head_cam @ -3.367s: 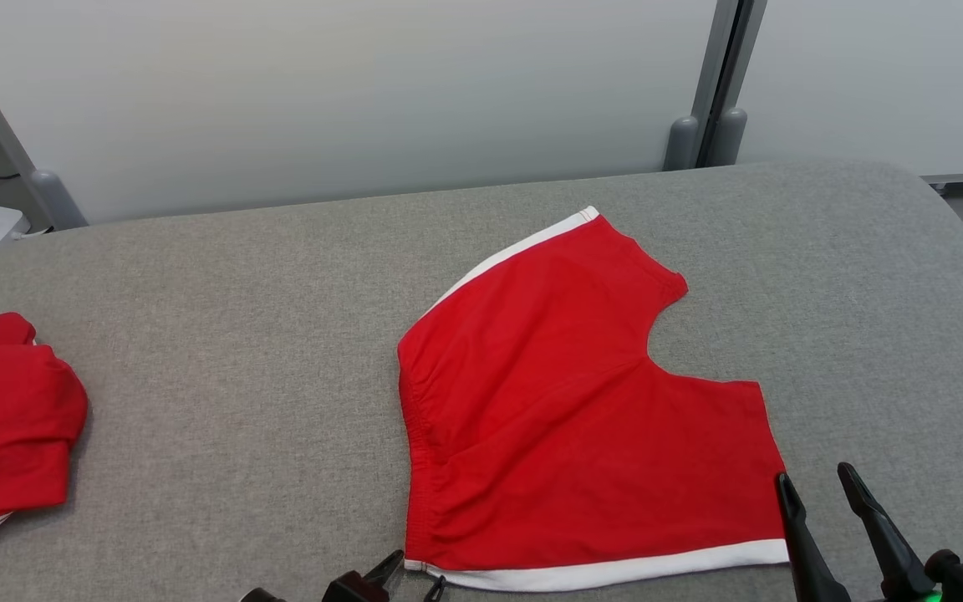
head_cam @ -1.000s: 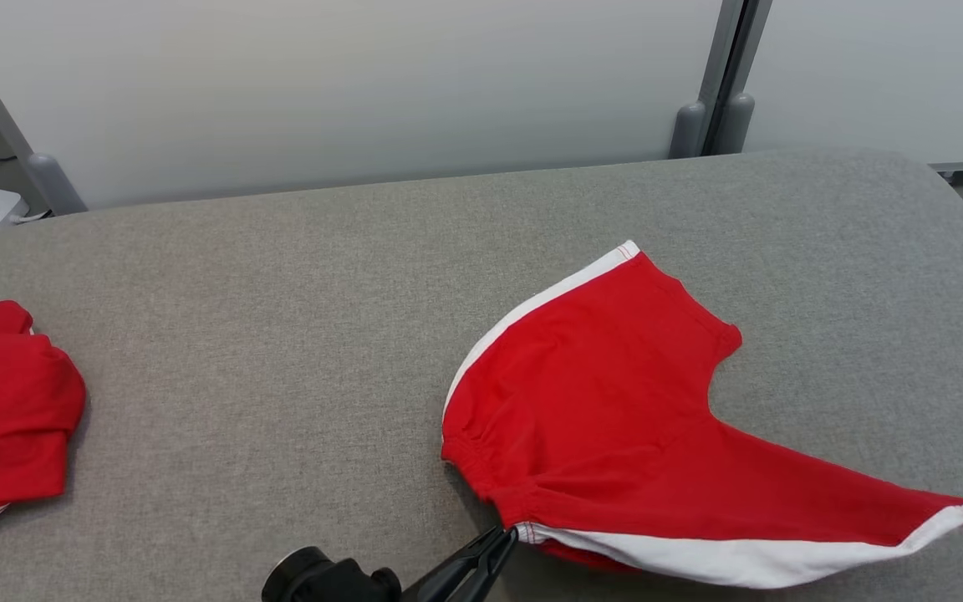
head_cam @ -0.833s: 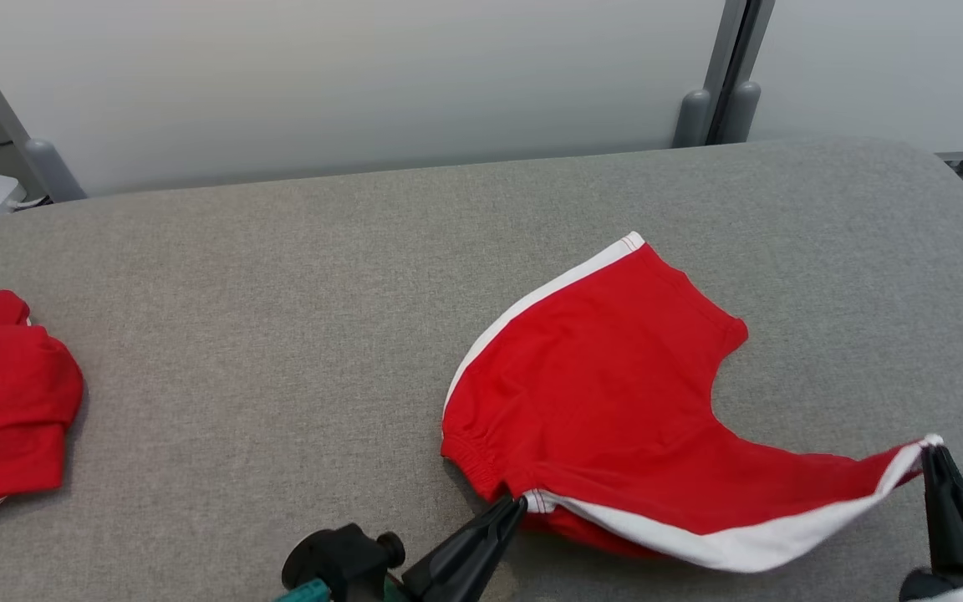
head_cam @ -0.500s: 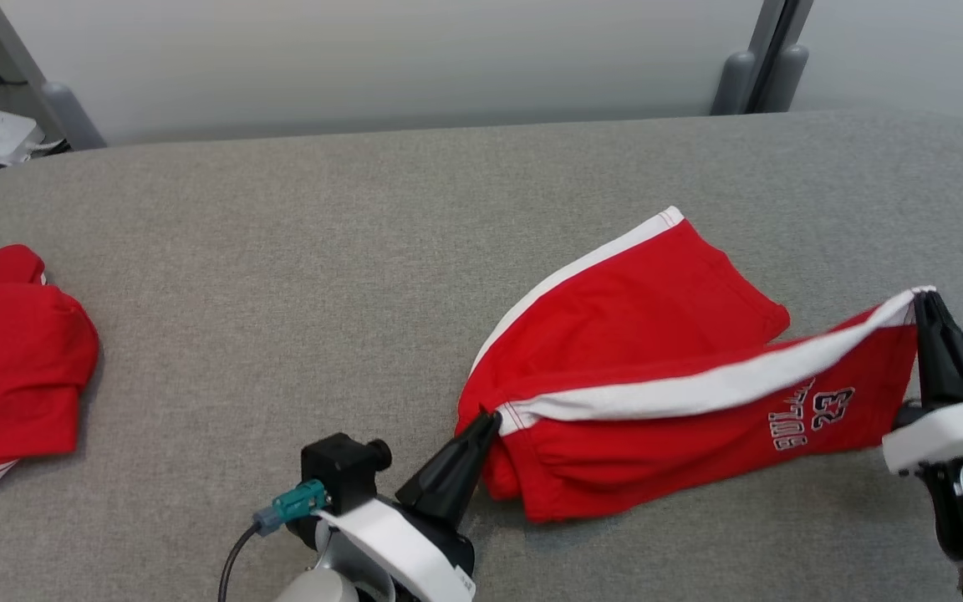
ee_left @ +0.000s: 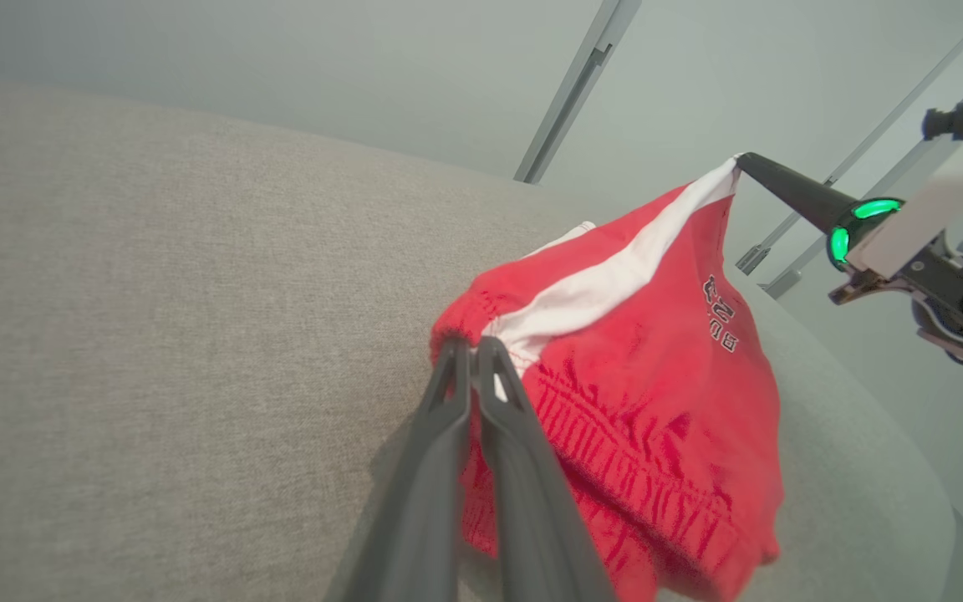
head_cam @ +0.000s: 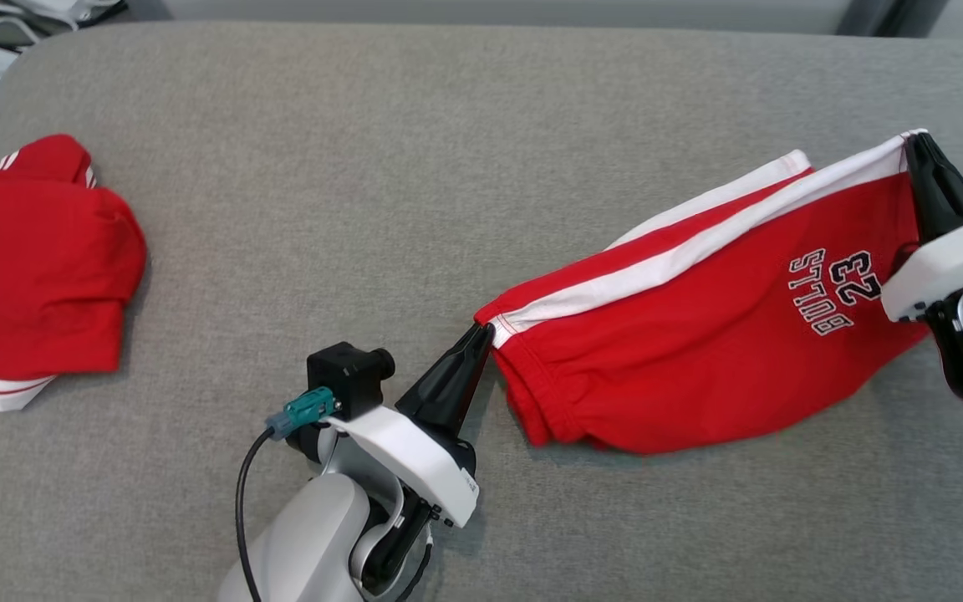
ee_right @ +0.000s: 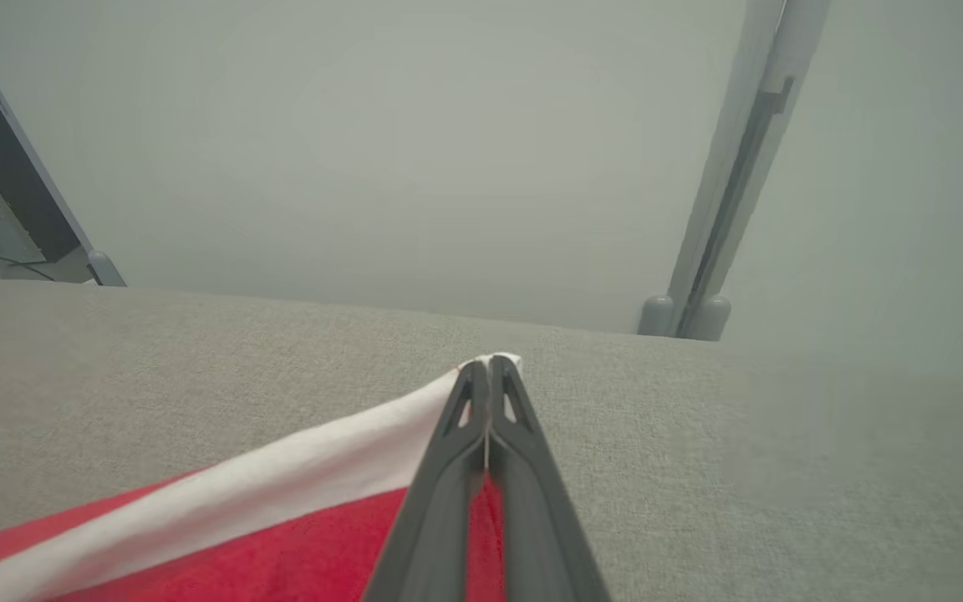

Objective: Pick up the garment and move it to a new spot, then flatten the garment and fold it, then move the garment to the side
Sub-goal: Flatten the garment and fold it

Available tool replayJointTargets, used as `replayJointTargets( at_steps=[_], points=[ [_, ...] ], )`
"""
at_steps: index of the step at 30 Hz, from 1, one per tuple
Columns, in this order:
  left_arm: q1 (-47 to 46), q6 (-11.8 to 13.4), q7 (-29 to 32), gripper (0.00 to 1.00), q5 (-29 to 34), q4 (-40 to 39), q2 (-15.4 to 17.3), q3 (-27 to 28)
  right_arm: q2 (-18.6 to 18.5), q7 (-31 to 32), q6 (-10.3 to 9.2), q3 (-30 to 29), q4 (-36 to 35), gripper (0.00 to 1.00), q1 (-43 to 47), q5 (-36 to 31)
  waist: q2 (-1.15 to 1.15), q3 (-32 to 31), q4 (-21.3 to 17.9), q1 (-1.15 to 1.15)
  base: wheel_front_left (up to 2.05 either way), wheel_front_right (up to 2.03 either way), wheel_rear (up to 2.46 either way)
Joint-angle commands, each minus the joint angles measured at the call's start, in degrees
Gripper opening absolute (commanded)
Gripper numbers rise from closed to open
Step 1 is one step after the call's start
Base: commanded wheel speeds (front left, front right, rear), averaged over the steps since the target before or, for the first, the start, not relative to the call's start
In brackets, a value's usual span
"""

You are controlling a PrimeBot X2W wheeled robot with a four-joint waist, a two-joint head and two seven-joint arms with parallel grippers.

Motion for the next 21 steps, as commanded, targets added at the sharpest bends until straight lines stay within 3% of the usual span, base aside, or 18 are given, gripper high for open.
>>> replayJointTargets(
  at_steps=[1,11,12,13,14,15,17,18,19,20,21],
  points=[
    [-2.7,0.4,-0.2,0.00,-0.6,-0.2,0.4,1.4,-0.6,-0.6,0.06,2.1,1.1,0.00,-1.7,0.5,0.00,1.7,1.8,0.00,0.00,0.00,0.00],
    [-7.0,1.0,-1.1,0.00,-3.0,4.2,-0.2,-1.8,-0.9,-0.6,0.06,9.9,11.8,0.00,-9.2,3.7,0.00,5.1,5.3,0.00,0.00,0.00,0.00],
    [-7.3,1.0,-1.3,0.02,-3.4,4.4,-0.2,-2.1,-1.0,-0.6,0.06,10.5,12.3,0.00,-9.5,4.0,0.00,5.2,5.5,0.00,0.00,0.00,0.00],
    [-7.5,0.9,-1.3,0.10,-3.6,4.7,-0.2,-2.5,-1.1,-0.6,0.06,10.9,12.7,0.00,-9.8,4.3,0.00,5.3,5.6,0.00,0.00,0.00,0.00],
    [-7.5,0.9,-1.3,0.10,-3.6,4.7,-0.2,-2.5,-1.1,-0.6,0.06,10.9,12.7,0.00,-9.8,4.3,0.00,5.3,5.6,0.00,0.00,0.00,0.00],
    [-7.7,0.9,-1.5,0.20,-4.0,4.9,-0.2,-2.8,-1.2,-0.6,0.06,11.1,13.2,0.00,-10.1,4.8,0.00,5.4,5.6,0.00,0.00,0.00,0.00],
    [-8.0,0.9,-2.0,0.51,-5.0,5.1,-0.2,-3.3,-1.1,-0.6,0.06,11.4,14.0,0.00,-10.5,5.7,0.00,5.5,5.6,0.00,0.00,0.00,0.00],
    [-8.2,0.9,-2.2,0.96,-5.3,5.2,-0.2,-3.7,-1.1,-0.6,0.06,11.5,14.2,0.00,-10.7,6.2,0.00,5.5,5.5,0.00,0.00,0.00,0.00],
    [-8.4,1.0,-2.4,1.00,-5.6,5.3,-0.2,-3.9,-1.0,-0.6,0.06,11.5,14.3,0.40,-10.7,6.7,0.00,5.5,5.4,0.00,0.00,0.00,0.00],
    [-8.5,1.2,-2.6,1.00,-5.9,5.5,-0.2,-4.1,-1.0,-0.6,0.06,11.4,14.6,1.00,-10.7,7.1,0.00,5.4,5.3,0.00,0.00,0.00,0.00],
    [-8.7,1.3,-2.8,1.00,-6.2,5.7,-0.2,-4.3,-1.0,-0.6,0.06,11.0,14.7,1.00,-10.8,7.3,0.00,5.3,5.1,0.00,0.00,0.00,0.00]
  ],
)
